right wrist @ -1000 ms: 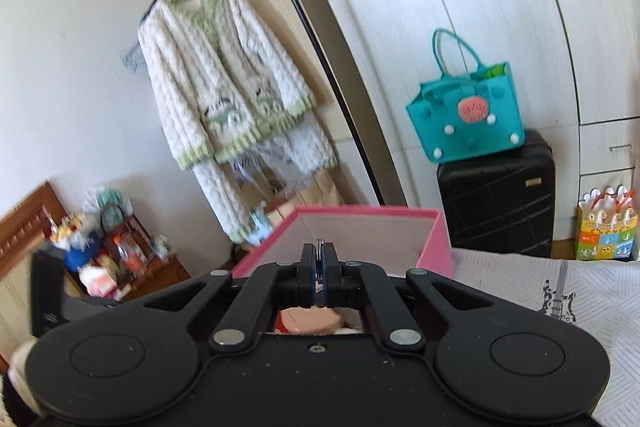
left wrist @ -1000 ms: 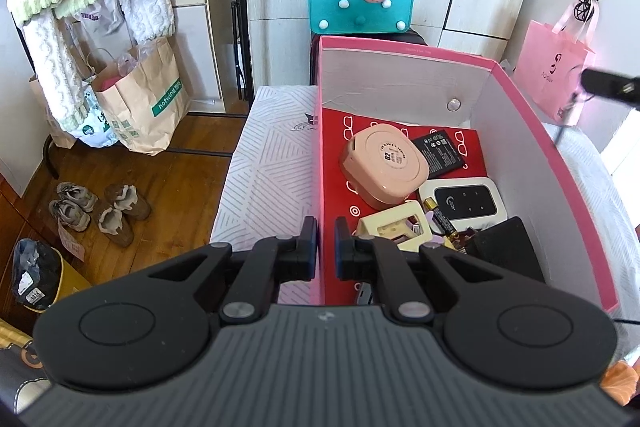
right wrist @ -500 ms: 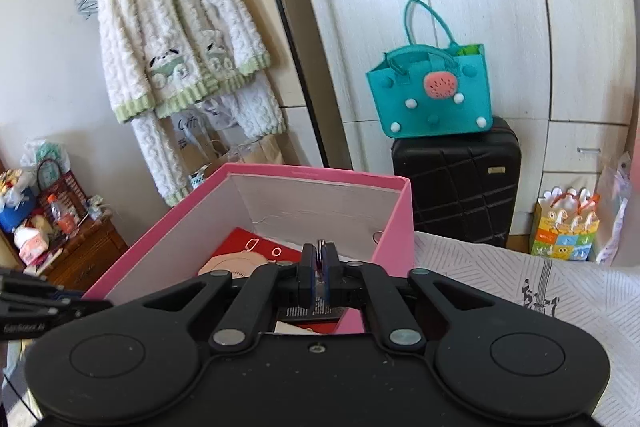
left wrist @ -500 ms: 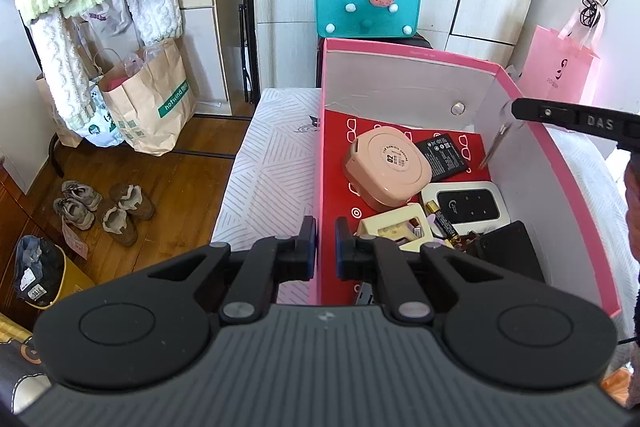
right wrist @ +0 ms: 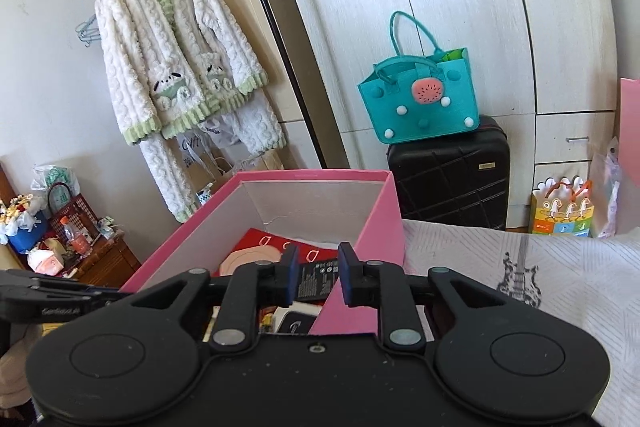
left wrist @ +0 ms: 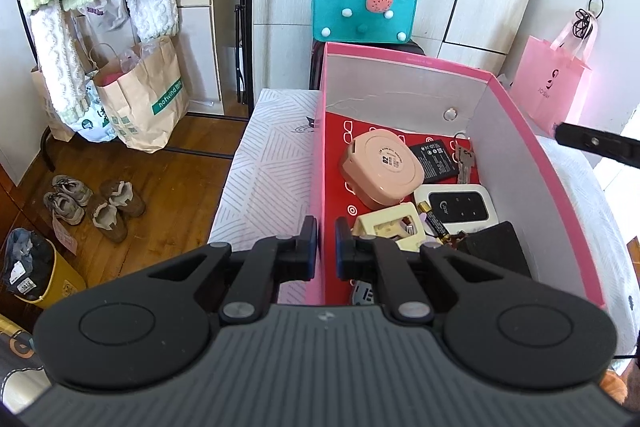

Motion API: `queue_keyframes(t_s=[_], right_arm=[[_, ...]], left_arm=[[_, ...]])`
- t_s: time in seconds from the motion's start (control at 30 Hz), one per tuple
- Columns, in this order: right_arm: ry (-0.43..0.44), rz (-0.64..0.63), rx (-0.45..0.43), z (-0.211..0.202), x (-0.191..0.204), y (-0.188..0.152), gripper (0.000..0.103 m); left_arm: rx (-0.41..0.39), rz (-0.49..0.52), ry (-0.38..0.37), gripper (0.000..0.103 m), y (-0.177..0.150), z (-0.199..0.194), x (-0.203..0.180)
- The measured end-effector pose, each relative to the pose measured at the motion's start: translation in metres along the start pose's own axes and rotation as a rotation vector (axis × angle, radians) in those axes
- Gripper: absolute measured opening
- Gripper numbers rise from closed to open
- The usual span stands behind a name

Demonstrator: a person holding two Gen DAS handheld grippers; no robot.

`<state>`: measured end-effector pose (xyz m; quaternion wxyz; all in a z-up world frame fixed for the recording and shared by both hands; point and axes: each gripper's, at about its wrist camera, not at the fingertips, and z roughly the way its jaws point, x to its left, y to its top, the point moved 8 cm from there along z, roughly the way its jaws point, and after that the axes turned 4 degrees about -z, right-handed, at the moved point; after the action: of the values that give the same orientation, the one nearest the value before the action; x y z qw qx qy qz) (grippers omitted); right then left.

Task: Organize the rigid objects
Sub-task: 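Lower the pink box onto the table and open the left tool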

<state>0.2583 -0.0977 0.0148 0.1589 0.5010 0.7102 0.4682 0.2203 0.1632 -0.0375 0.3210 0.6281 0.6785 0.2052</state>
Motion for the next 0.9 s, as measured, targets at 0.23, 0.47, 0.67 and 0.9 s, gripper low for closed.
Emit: queue_keyframes(t_s=[0.23, 0.47, 0.67, 0.9], right_arm=[[-0.007, -0.047, 0.004, -0.028, 0.022, -0.012, 0.042], [-0.024, -0.072, -0.038, -0.053, 0.031, -0.015, 0.059], [-0.093, -0.012, -0.090, -0.064, 0.017, -0.016, 0.070], [-0.301, 0.055, 0.003, -0.086, -0.012, -0.034, 0.103]], left_arm=[[-0.040, 0.050, 0.038, 0.007, -0.003, -0.028, -0.009], [-0.164, 0.077, 0.060, 0.027, -0.001, -0.069, -0.034], [-0.220, 0.103, 0.009, 0.044, -0.012, -0.083, -0.075], [-0.244, 0.052, 0.035, 0.081, -0.026, -0.087, -0.088]])
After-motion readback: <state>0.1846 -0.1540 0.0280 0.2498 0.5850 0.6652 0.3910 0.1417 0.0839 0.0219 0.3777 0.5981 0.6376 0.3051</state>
